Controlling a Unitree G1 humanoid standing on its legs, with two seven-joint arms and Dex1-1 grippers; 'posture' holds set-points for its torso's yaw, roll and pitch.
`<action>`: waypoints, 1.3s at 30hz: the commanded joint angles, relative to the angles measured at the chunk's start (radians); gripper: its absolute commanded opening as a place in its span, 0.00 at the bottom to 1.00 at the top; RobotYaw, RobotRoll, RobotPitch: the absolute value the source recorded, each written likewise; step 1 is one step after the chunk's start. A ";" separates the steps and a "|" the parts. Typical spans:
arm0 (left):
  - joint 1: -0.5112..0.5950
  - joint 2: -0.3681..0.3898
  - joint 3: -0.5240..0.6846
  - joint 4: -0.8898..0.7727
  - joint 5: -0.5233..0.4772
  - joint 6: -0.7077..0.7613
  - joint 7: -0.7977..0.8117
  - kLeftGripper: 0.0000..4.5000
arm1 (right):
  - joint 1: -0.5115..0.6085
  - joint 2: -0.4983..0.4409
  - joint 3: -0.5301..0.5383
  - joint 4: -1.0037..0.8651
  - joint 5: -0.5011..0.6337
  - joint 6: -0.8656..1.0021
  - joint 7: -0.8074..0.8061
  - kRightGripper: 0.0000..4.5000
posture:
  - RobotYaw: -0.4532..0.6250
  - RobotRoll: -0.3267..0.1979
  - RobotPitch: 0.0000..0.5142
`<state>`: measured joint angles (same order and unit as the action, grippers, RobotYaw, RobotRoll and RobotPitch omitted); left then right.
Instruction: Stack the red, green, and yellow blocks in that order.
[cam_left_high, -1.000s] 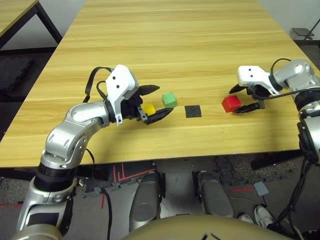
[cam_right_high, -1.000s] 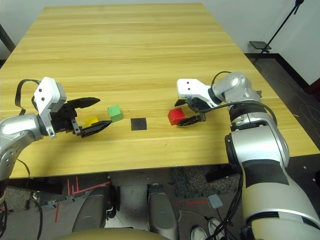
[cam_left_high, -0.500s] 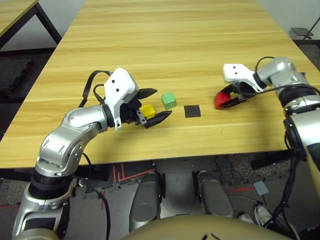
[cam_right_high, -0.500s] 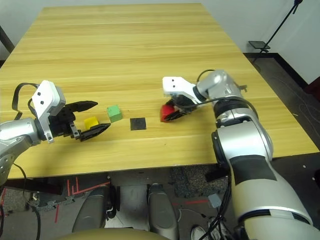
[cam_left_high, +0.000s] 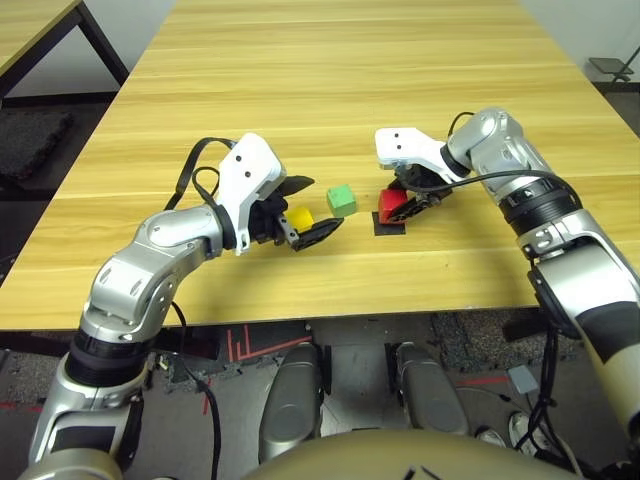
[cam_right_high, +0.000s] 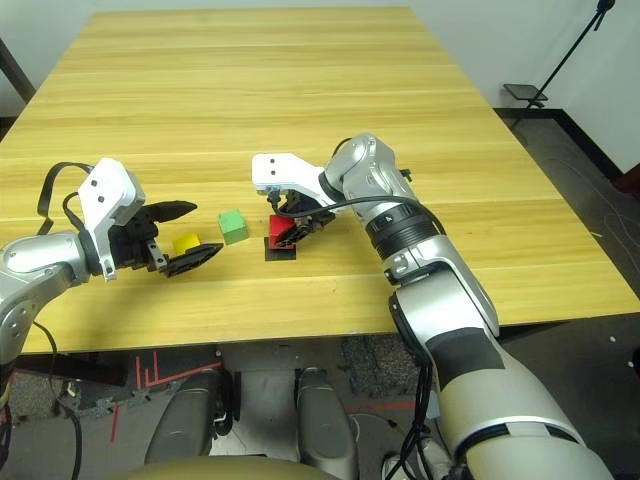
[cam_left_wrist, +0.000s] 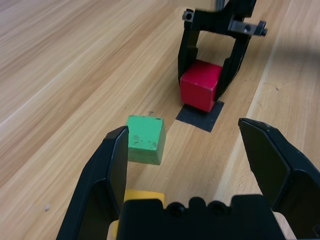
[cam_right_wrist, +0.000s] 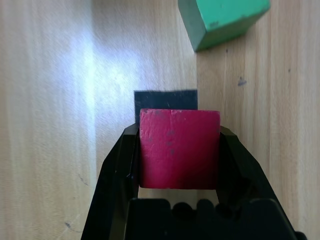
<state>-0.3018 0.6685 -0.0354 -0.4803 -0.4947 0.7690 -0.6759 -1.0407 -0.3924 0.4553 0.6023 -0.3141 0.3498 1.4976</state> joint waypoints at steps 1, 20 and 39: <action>0.009 -0.001 -0.007 -0.014 0.007 0.019 0.015 1.00 | 0.006 -0.002 0.031 -0.003 -0.005 -0.027 -0.015 0.46 | 0.89 0.11 0.21; -0.034 -0.014 -0.012 0.043 0.029 0.003 0.027 1.00 | 0.054 0.017 0.044 0.021 0.048 -0.033 -0.044 0.46 | 0.89 0.14 0.25; -0.406 -0.071 -0.309 0.609 0.282 -0.222 -0.278 1.00 | 0.006 -0.265 -0.249 -0.016 0.320 -0.105 0.053 1.00 | 0.66 0.33 0.08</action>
<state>-0.6946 0.6062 -0.3126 0.0766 -0.2430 0.5707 -0.9264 -1.0614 -0.6420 0.2249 0.6443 -0.0203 0.2056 1.5513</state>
